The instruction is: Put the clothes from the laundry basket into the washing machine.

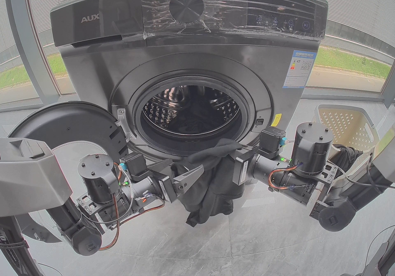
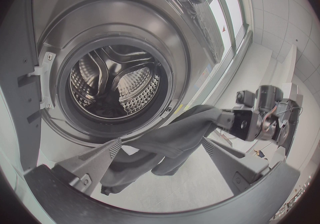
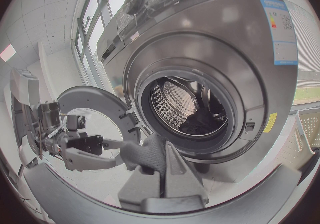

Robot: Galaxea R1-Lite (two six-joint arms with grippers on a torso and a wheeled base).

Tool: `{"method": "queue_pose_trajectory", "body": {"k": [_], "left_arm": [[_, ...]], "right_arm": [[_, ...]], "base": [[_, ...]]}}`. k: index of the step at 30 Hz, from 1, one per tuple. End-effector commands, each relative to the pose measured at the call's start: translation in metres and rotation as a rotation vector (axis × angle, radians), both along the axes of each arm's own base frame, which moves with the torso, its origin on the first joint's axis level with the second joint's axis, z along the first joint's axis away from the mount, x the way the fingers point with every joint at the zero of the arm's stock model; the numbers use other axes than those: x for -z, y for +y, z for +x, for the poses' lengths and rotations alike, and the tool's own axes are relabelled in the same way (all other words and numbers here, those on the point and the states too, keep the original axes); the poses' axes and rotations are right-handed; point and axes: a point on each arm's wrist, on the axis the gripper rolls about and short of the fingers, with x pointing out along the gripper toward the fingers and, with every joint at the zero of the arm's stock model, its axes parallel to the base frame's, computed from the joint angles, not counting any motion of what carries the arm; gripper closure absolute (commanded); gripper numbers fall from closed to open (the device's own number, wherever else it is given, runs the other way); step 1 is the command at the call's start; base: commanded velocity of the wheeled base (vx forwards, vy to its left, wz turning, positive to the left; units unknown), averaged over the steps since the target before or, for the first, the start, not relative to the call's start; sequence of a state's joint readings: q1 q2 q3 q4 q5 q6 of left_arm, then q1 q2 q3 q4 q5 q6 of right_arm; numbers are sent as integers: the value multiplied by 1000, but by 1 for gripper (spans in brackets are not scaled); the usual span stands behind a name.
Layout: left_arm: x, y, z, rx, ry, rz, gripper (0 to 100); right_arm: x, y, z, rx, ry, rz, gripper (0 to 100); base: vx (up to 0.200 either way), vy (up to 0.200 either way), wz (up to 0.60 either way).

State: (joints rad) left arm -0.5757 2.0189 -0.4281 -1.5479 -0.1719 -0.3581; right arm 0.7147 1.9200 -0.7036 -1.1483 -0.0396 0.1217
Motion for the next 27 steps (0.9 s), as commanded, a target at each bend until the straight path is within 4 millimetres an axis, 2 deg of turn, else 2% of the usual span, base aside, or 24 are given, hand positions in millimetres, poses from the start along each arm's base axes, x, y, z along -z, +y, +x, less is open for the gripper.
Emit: {"method": "queue_pose_trajectory", "body": {"k": [1, 13, 21, 27], "left_arm": [[12, 2, 2, -9, 29, 36, 0], [47, 11, 15, -47, 99, 126, 0], [63, 12, 16, -11, 138, 155, 0], [69, 13, 9, 55, 161, 175, 0]], "right_arm": [[-14, -5, -4, 5, -31, 28, 100], [-28, -15, -18, -1, -58, 49, 100], [-29, -20, -27, -17, -57, 43, 100], [-30, -20, -28, -17, -59, 47, 100]], "base": [[0, 0, 0], [0, 0, 0], [0, 0, 0], [0, 0, 0]]}}
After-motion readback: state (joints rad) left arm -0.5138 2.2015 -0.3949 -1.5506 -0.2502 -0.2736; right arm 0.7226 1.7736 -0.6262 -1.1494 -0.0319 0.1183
